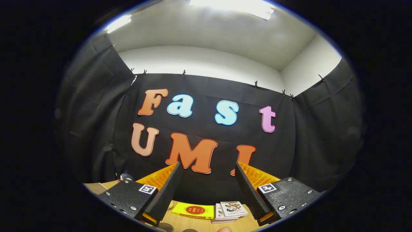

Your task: Open the storage box then place both shoes into the box .Put the left shoe in first, then the right shoe, with the right side of both shoes facing outward in a uniform manner.

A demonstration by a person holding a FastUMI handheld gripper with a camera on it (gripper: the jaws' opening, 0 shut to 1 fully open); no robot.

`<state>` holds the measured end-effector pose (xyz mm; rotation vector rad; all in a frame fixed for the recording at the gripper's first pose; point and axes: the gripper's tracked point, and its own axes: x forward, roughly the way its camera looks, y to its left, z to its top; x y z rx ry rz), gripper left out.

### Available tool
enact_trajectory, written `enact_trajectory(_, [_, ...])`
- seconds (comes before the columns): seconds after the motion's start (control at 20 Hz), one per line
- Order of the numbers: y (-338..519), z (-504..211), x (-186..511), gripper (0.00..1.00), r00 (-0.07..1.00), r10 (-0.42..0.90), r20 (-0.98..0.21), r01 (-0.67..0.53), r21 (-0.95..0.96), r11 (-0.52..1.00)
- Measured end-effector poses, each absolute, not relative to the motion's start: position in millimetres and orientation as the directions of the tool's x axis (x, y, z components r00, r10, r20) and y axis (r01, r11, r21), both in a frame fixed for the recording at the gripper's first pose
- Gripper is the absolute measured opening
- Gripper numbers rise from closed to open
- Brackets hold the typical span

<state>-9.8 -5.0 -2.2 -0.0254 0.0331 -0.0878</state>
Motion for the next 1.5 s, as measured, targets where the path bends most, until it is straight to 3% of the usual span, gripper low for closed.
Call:
enact_trajectory(0.3, [-9.5, 8.9, -20.3, 0.99, 0.994, -0.113, 0.000, 0.113, 0.000, 0.994])
enact_trajectory(0.45, [4.6, -4.1, -23.7, 0.99, 0.997, -0.071, -0.015, 0.072, 0.005, 0.997])
enact_trajectory(0.7, [57.7, -44.9, -25.3, 0.98, 0.991, 0.074, -0.114, -0.072, 0.019, 0.997])
enact_trajectory(0.9, [140.8, -100.0, -39.5, 0.94, 0.896, 0.353, -0.270, -0.304, 0.207, 0.930])
enact_trajectory(1.2, [193.4, -161.9, -57.6, 0.93, 0.762, 0.475, -0.440, -0.284, 0.433, 0.856])
enact_trajectory(1.5, [254.6, -203.9, -86.0, 0.95, 0.568, 0.645, -0.512, -0.191, 0.680, 0.708])
